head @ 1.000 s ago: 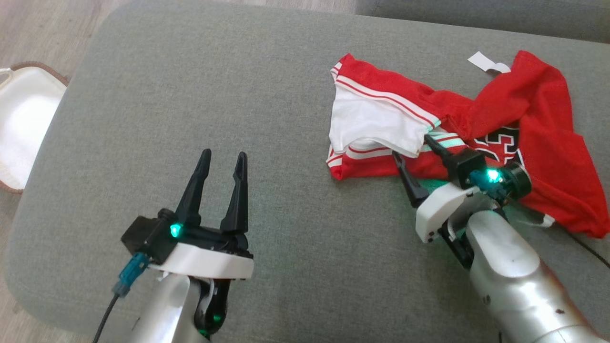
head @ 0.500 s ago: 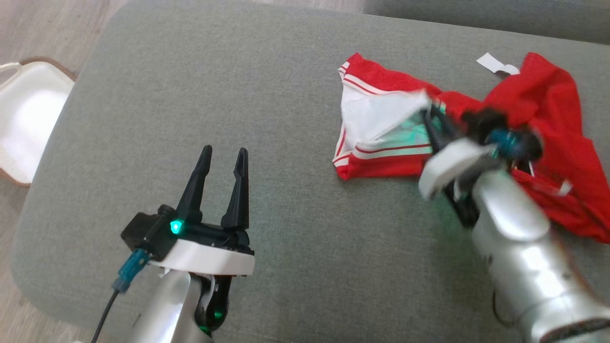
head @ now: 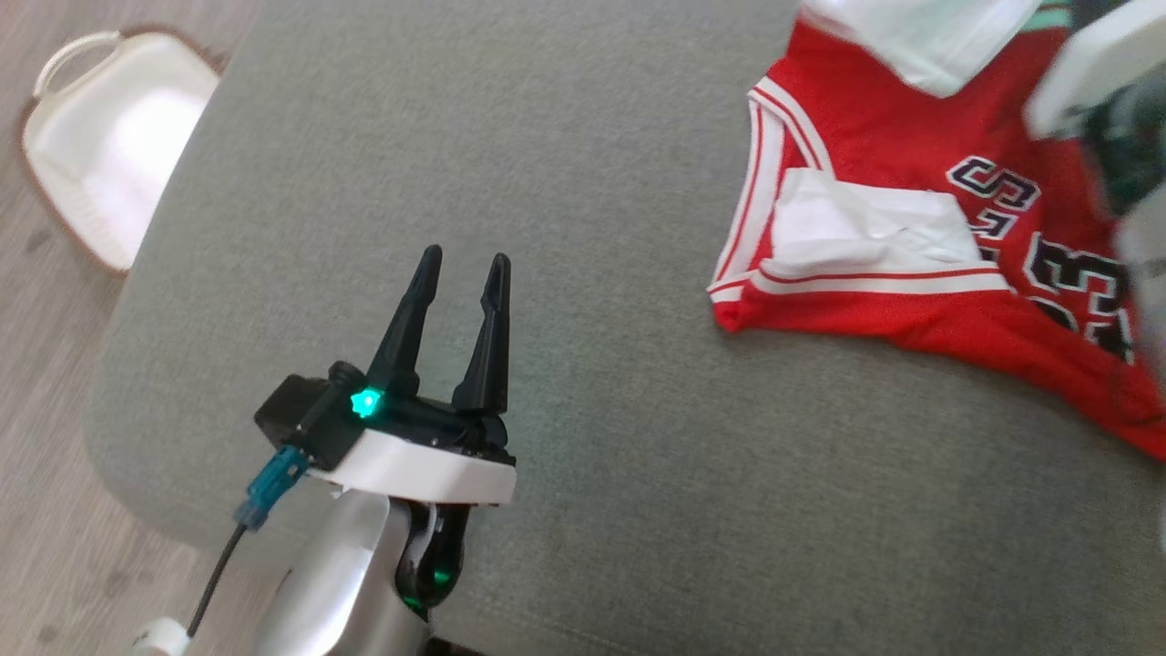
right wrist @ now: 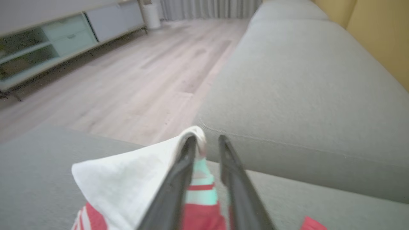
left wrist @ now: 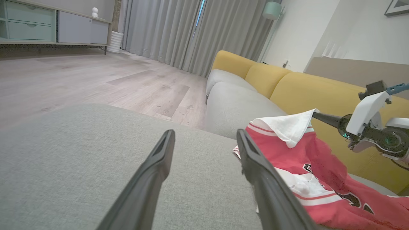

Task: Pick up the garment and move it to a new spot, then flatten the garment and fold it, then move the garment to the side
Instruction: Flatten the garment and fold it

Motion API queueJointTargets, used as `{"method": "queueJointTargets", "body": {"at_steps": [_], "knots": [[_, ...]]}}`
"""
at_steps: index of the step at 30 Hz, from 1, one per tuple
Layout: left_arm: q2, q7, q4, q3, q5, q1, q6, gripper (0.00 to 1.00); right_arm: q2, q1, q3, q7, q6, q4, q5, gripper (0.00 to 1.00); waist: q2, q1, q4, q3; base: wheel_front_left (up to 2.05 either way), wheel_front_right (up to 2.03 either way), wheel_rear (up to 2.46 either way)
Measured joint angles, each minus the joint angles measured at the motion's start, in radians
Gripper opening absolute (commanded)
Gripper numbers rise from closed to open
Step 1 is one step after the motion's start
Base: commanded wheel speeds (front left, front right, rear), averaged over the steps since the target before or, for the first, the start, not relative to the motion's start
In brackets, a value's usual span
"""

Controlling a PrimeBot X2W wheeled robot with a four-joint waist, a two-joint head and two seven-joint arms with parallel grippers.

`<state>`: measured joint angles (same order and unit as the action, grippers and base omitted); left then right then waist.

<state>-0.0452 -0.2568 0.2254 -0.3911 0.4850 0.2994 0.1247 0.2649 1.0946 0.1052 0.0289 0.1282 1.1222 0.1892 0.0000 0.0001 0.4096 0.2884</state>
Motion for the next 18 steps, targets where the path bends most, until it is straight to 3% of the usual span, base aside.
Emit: {"method": "queueJointTargets", "body": {"at_steps": [3,6,12,18], "knots": [[0.002,0.0,-0.001,0.0,0.002,0.007,0.0,1.0,0.054,0.054,-0.072,-0.018,0.0,0.098,-0.073,1.0,0.0,0.0001,0.022,0.02,0.0,0.0,0.0],[0.002,0.0,0.0,0.006,0.002,0.007,0.0,1.0,0.066,0.062,-0.119,-0.011,0.0,0.14,-0.156,1.0,0.0,0.0002,0.022,0.028,0.0,0.0,0.0],[0.003,0.0,0.0,0.034,-0.008,0.008,0.0,1.0,-0.013,0.053,-0.167,0.115,0.0,0.148,-0.219,1.0,0.0,0.0,-0.026,0.005,0.0,0.0,0.0],[0.003,0.0,-0.006,0.076,-0.049,0.007,0.0,1.0,-0.129,-0.052,-0.108,0.218,0.0,0.072,-0.212,1.0,0.0,-0.0001,-0.106,-0.033,0.0,0.0,0.0]]}}
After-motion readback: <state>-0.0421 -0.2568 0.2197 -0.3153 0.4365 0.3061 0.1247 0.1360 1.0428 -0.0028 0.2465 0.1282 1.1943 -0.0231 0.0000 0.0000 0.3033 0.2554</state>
